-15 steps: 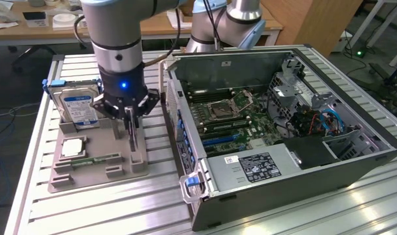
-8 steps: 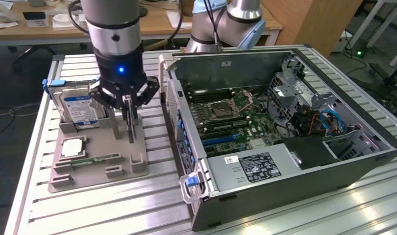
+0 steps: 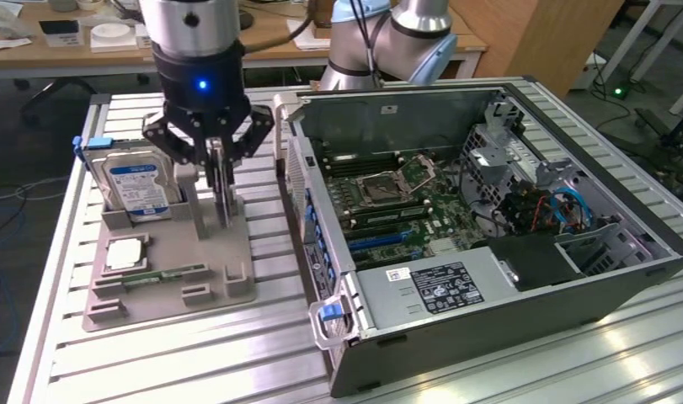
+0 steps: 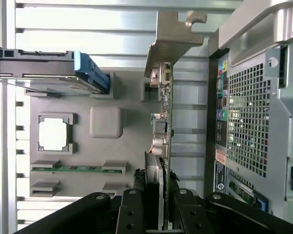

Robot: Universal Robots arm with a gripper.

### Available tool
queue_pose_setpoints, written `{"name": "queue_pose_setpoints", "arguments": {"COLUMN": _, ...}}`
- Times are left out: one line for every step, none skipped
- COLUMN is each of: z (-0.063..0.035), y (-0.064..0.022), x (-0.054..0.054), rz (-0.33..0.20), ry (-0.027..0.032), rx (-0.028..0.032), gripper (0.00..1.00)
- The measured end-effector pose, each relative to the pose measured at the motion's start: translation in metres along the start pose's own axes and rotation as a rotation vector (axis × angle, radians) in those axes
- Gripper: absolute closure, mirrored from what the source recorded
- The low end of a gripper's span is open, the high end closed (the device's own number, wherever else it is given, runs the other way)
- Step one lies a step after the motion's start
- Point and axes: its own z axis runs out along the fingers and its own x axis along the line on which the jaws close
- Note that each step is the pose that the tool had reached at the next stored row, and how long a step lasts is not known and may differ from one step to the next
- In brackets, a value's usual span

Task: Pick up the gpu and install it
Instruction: 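Pick up the gpu and move the gpu toward the slot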

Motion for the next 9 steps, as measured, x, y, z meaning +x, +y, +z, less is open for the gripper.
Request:
{"name": "queue_pose_setpoints", "arguments": {"z": -0.0045, "y": 0.0002, "x": 0.0, "rz": 0.0, "ry": -0.0001, "rx": 0.0, "gripper": 0.73}}
{"name": "queue_pose_setpoints", "arguments": {"z": -0.009, "y": 0.0004, "x": 0.0, "rz": 0.0, "ry": 0.0, "rx": 0.0, "gripper": 0.73}}
{"name": "queue_pose_setpoints", "arguments": {"z": -0.0135, "y": 0.0006, "x": 0.0, "rz": 0.0, "ry": -0.0001, "rx": 0.0, "gripper": 0.73}}
{"name": "queue_pose_setpoints", "arguments": {"z": -0.0179, "y": 0.0007, "x": 0.0, "rz": 0.0, "ry": -0.0001, "rx": 0.0, "gripper": 0.73}}
{"name": "queue_pose_setpoints", "arguments": {"z": -0.0227, "y": 0.0009, "x": 0.0, "rz": 0.0, "ry": 0.0, "rx": 0.0, "gripper": 0.73}}
{"name": "queue_pose_setpoints", "arguments": {"z": -0.0272, "y": 0.0011, "x": 0.0, "rz": 0.0, "ry": 0.0, "rx": 0.0, "gripper": 0.73}}
{"name": "queue_pose_setpoints", "arguments": {"z": -0.0317, "y": 0.0013, "x": 0.0, "rz": 0.0, "ry": -0.0001, "rx": 0.0, "gripper": 0.73}}
{"name": "queue_pose_setpoints", "arguments": {"z": -0.0362, "y": 0.0015, "x": 0.0, "rz": 0.0, "ry": 0.0, "rx": 0.0, "gripper": 0.73}}
{"name": "queue_pose_setpoints", "arguments": {"z": -0.0407, "y": 0.0017, "x": 0.0, "rz": 0.0, "ry": 0.0, "rx": 0.0, "gripper": 0.73}}
